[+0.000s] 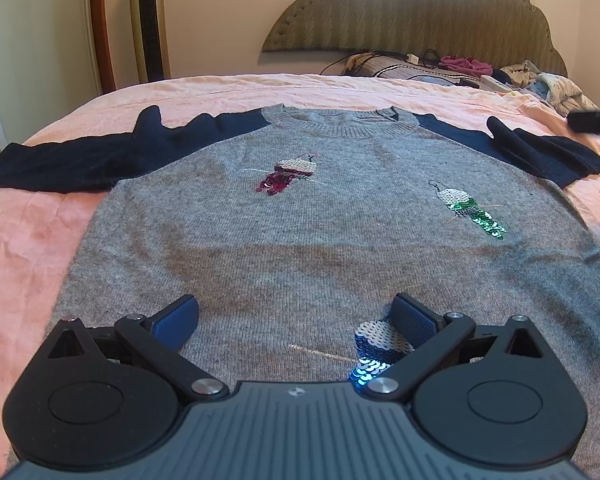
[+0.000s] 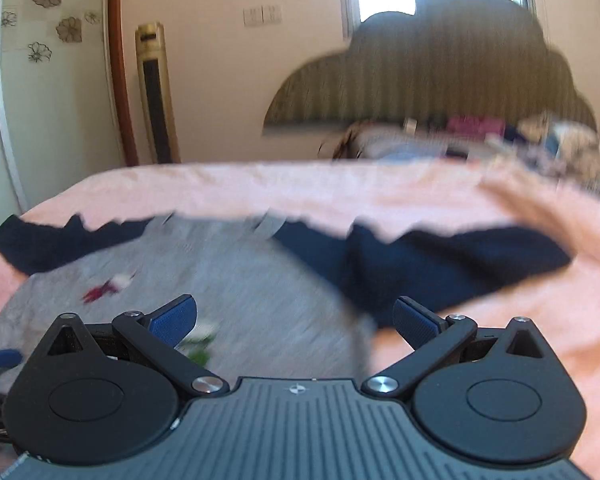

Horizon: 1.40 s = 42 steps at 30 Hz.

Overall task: Fold small clothes
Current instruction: 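Grasp the navy sleeve cuff with the right gripper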

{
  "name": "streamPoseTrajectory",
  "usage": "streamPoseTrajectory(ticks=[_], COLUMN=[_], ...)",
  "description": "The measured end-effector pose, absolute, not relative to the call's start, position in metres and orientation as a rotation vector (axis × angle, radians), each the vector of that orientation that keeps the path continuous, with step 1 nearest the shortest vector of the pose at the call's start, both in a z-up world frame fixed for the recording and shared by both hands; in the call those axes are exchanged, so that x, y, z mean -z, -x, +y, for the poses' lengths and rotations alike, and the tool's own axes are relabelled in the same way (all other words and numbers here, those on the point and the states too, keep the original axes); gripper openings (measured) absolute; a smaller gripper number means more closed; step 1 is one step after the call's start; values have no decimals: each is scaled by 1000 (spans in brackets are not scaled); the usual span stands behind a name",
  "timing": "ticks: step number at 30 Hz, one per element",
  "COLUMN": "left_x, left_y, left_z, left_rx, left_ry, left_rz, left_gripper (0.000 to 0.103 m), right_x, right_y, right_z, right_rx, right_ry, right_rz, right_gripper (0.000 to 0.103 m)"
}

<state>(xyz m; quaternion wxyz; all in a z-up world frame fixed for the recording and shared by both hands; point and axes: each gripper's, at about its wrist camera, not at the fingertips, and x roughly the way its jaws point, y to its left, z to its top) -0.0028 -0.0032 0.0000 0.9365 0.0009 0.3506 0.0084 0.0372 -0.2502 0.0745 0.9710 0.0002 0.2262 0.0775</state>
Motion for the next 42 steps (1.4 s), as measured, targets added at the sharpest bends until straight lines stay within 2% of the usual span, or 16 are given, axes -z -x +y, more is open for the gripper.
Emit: streamPoseTrajectory(ticks=[3, 6, 11, 12, 13, 15, 17, 19, 20, 22, 28, 35, 41, 42], left_x=[0, 0, 0, 0, 0, 0, 0, 0, 0, 0, 0, -1, 0, 0], left_y=[2, 2, 2, 2, 2, 2, 2, 1, 1, 1, 1, 1, 2, 2], left_z=[-3, -2, -2, -2, -2, -2, -2, -2, -2, -1, -1, 0, 1, 1], left_rx=[-14, -13, -13, -13, -13, -12, -12, -11, -11, -10, -9, -6, -6, -6], left_ry=[-1, 1, 1, 1, 1, 2, 4, 5, 6, 8, 12, 20, 20, 19], left_rz=[717, 718, 717, 717, 717, 717, 717, 717, 717, 717, 716, 714, 714, 714], left_gripper=[103, 103, 103, 103, 103, 103, 103, 103, 103, 103, 103, 103, 103, 103], right_x=[-91, -84, -27, -11, 3, 19, 28, 34, 36, 40, 12, -69, -42, -33], right_y=[-66, -104, -152, -157, -158, -161, -167, -176, -182, -189, -179, -140, -145, -148], right_z=[-324, -417, -505, -518, -526, -532, -530, -524, -522, -516, -504, -357, -207, -194], right_rx=[-81, 0, 211, 235, 248, 223, 211, 198, 195, 210, 179, -272, -493, -486], right_ry=[-306, -672, -858, -929, -989, -1024, -1015, -977, -957, -912, -848, -695, -602, -582], right_rz=[459, 472, 558, 572, 573, 509, 498, 512, 529, 550, 478, 383, 583, 625], right_gripper=[103, 103, 103, 101, 96, 90, 82, 57, 49, 16, 14, 14, 14, 18])
